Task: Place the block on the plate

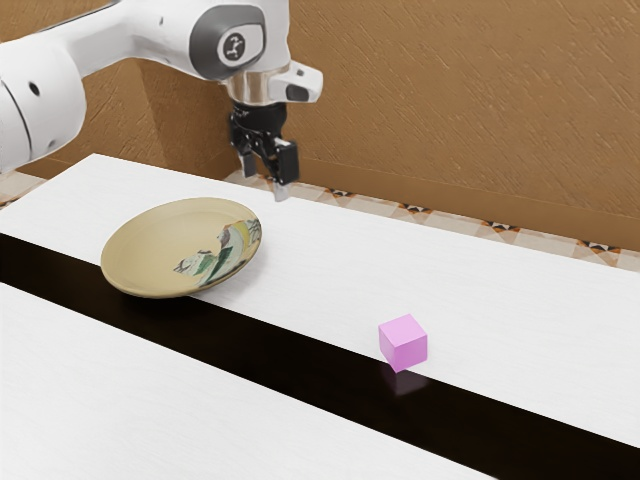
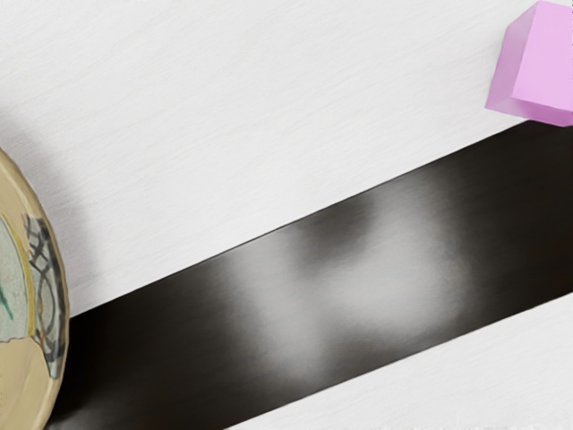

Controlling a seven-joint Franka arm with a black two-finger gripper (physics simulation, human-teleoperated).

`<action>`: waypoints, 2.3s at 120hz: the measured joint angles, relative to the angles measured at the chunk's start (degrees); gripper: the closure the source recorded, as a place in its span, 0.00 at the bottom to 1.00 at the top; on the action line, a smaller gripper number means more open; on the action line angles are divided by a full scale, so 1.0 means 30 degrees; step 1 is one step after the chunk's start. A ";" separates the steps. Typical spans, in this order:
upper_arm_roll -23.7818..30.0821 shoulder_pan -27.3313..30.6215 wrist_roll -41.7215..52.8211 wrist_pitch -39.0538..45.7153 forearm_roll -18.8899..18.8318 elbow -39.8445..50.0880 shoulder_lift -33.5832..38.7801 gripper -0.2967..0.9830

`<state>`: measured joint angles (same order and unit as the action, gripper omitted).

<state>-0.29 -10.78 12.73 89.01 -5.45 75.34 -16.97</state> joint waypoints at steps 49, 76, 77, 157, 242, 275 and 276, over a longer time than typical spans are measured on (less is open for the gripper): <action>0.0884 -0.1304 0.3480 0.2912 0.0059 0.0010 -0.3418 0.23; 0.1431 -0.2051 0.4587 0.4154 0.1388 0.0235 -0.5242 0.23; 0.1441 -0.2075 0.4621 0.4214 0.1463 0.0235 -0.5326 0.23; 0.1768 -0.2315 0.6222 0.8736 0.3083 -0.0518 -0.9034 0.23; 0.1771 -0.2346 0.6710 0.9728 0.2999 -0.1157 -1.0477 0.39; 0.1436 -0.2211 0.6759 0.9646 0.2827 -0.0503 -0.9044 0.47; 0.1412 -0.2205 0.6760 0.9642 0.2824 -0.0452 -0.8958 0.47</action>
<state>3.95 -17.40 33.01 117.93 3.03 73.98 -43.85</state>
